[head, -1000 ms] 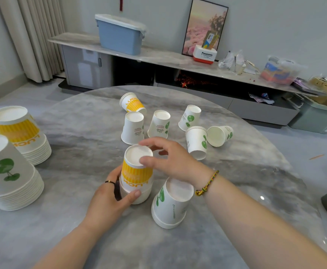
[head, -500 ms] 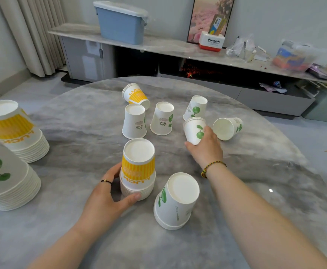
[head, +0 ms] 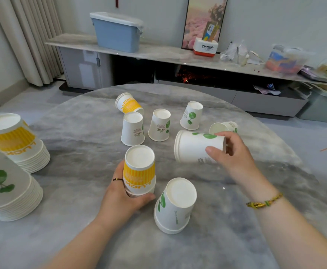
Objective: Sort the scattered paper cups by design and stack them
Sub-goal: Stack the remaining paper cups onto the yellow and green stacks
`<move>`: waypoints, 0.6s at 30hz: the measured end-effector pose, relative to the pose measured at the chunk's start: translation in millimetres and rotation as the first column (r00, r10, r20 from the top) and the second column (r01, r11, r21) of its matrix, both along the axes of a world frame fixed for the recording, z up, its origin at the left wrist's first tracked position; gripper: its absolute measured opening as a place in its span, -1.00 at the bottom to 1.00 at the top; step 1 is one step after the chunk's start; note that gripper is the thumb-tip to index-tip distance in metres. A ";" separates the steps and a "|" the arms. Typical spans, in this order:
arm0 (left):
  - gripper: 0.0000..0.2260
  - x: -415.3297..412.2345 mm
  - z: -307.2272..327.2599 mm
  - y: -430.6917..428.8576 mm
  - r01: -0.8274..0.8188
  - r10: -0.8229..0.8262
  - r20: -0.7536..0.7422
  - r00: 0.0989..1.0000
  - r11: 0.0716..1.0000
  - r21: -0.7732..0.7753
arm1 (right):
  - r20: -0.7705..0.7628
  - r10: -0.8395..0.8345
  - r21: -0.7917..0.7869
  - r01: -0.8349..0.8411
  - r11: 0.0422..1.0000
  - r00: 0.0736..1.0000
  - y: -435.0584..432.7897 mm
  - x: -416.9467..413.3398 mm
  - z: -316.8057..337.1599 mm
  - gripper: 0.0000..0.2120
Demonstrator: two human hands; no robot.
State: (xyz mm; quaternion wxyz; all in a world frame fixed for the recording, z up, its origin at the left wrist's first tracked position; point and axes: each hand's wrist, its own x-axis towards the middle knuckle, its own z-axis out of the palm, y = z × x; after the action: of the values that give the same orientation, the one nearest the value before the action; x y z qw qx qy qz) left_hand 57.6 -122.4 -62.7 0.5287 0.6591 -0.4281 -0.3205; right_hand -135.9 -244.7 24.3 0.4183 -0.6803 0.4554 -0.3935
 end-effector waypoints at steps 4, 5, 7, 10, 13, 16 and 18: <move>-0.37 -6.7 -1.9 -4.2 -0.069 0.069 -0.009 0.998 0.998 -0.001 | -0.011 0.227 0.029 -0.227 0.974 0.974 30.4 -15.9 38.5 -0.65; -0.34 -7.5 -0.7 -1.8 -0.080 0.080 -0.018 0.997 0.997 0.004 | -0.056 0.280 0.033 -0.279 0.960 0.958 38.1 -16.1 45.5 -0.62; -0.35 -7.3 0.7 3.4 -0.108 0.109 -0.025 0.994 0.994 0.019 | -0.184 0.347 0.040 -0.346 0.937 0.920 51.1 -11.1 51.6 -0.59; -0.39 -3.4 4.3 15.7 -0.150 0.150 -0.025 0.988 0.989 0.003 | -0.440 0.353 -0.003 -0.395 0.919 0.826 65.2 1.5 46.7 -0.51; -0.38 10.2 6.2 28.2 -0.194 0.194 -0.003 0.981 0.981 0.010 | -0.585 0.328 -0.055 -0.439 0.897 0.742 71.7 12.4 27.9 -0.41; -0.40 28.6 11.8 37.2 -0.261 0.261 0.021 0.965 0.965 0.024 | -0.553 0.361 -0.005 -0.436 0.900 0.751 77.6 21.1 3.8 -0.36; -0.43 35.8 18.8 41.4 -0.270 0.270 0.025 0.963 0.962 0.024 | -0.511 0.359 0.003 -0.416 0.909 0.781 81.4 27.7 -6.4 -0.35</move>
State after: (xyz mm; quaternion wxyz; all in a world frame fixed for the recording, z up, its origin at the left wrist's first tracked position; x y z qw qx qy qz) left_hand 93.4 -81.0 -43.9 0.5538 0.7219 -0.3354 -0.2444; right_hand -108.2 -163.2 17.9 0.3196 -0.8595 0.3760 -0.1332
